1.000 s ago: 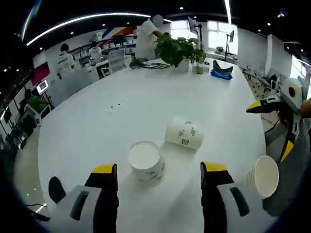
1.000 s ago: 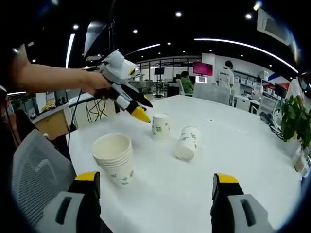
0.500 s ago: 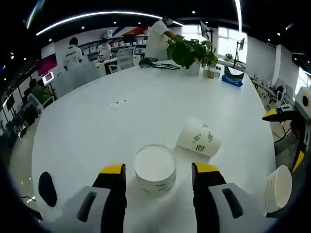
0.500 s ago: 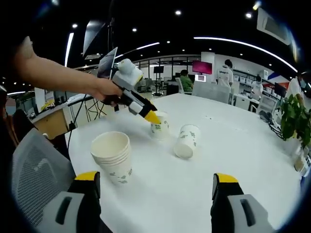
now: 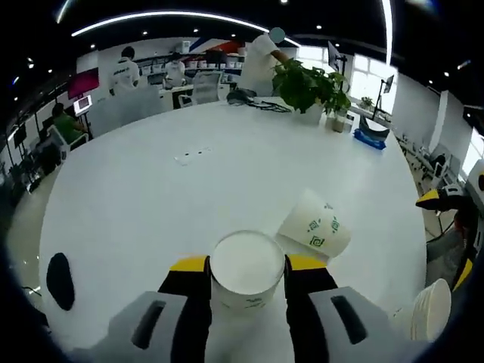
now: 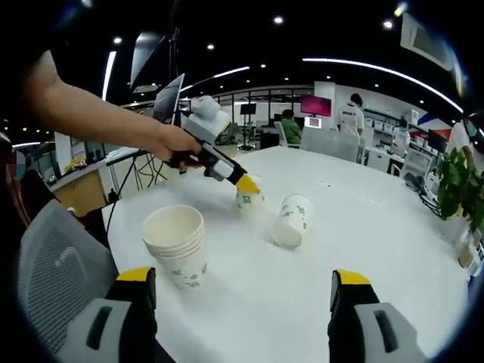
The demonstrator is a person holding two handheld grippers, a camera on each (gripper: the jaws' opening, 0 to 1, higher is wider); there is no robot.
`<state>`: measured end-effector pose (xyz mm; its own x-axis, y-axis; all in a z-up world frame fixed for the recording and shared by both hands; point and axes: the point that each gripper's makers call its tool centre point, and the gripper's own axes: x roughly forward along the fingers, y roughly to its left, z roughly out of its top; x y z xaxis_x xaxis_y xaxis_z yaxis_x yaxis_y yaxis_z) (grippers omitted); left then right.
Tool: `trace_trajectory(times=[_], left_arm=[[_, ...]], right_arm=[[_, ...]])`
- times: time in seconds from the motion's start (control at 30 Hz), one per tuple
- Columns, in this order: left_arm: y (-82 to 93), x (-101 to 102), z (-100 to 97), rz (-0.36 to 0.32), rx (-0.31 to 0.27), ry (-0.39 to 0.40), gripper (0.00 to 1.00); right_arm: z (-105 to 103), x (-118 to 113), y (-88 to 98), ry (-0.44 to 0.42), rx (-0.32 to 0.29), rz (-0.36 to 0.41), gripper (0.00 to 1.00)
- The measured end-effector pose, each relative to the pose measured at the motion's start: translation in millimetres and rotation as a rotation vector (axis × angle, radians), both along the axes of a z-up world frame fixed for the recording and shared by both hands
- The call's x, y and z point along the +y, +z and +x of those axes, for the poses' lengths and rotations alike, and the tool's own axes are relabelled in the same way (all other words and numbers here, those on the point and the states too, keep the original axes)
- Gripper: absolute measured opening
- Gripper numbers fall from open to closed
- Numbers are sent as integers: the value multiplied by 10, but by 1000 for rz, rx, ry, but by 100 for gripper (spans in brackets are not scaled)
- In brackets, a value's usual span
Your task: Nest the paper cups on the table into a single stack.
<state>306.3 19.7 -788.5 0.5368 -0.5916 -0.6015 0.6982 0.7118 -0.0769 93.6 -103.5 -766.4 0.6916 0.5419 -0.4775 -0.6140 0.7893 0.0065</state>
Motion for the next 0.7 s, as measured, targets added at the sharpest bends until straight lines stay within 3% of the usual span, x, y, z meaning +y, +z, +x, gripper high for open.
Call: trace_trajectory(times=[0.23,0.4,0.7], left_arm=[[10,47,-19,25,-10,6,35],[67,84,-47,4,-13,23,35],[292,49,-240,-24,-41,-8,35]], right_arm=[[5,3,8,2,-6,6,97],[6,8,17,4,-10,8,97],[6,16,44,1,-13,15,97]])
